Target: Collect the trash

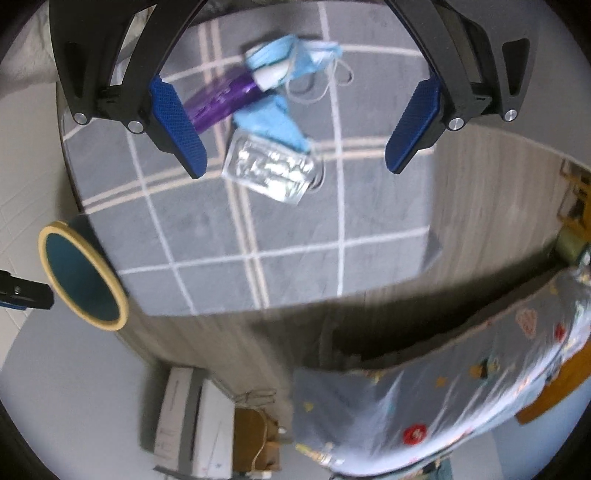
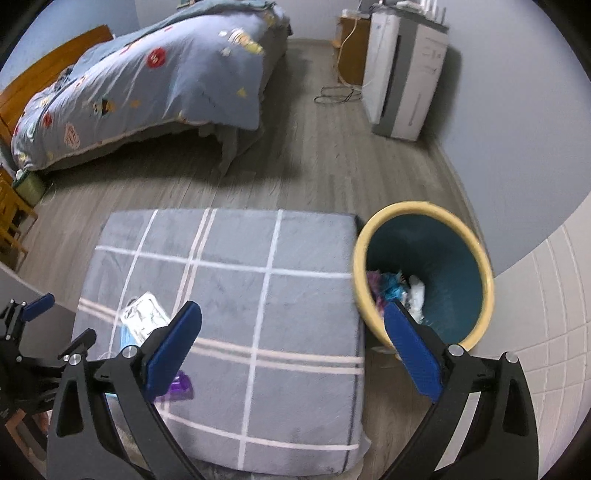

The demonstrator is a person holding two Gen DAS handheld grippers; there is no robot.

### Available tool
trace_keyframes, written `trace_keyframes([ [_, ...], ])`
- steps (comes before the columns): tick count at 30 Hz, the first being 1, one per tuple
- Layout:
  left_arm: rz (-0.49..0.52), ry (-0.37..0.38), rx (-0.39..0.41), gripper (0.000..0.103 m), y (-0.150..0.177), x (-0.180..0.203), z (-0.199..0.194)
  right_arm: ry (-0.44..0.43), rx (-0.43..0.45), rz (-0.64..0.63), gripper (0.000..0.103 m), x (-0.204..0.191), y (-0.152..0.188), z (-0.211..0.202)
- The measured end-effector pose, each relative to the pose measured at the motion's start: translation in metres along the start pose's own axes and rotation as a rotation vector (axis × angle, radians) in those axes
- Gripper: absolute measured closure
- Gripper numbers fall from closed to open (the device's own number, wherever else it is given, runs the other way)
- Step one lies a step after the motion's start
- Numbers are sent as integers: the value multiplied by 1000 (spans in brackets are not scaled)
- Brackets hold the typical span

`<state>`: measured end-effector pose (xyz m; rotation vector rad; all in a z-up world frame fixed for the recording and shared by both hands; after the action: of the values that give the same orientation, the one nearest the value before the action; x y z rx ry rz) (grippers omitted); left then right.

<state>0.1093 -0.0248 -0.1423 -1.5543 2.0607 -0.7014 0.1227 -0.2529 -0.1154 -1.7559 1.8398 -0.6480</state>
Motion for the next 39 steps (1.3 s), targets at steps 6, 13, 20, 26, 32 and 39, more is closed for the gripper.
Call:
trace_keyframes([
  [6,-27,-30,-32,7,18,-24,4,-76,-46,-45,6,-39,12,19],
  [13,-121,-55,-53,7,35,-57,3,-159,-115,-83,6,-86,35,43],
  [20,-198,-64,-115,7,65,-90,1,-189,-196,-96,6,-117,57,64],
  [26,-134,47,-191,9,86,-64,15,-169,-229,-76,6,-122,63,77],
  [32,7,69,-319,36,117,-36,39,-154,-248,-58,6,-112,67,81],
  [39,0,142,-367,101,125,-24,50,-165,-283,-38,6,-112,81,83],
])
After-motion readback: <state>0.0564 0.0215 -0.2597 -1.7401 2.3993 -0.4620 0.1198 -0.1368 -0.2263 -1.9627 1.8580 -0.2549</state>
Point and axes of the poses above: each gripper's, at about its wrist camera, not at the fingertips, and z roughly the way its jaws point, x to its right, y to its underside, the point moved 10 cm from there along z, roughly the way its jaws point, and after that the axes turned 11 degrees about x, right-handed, at the moved point
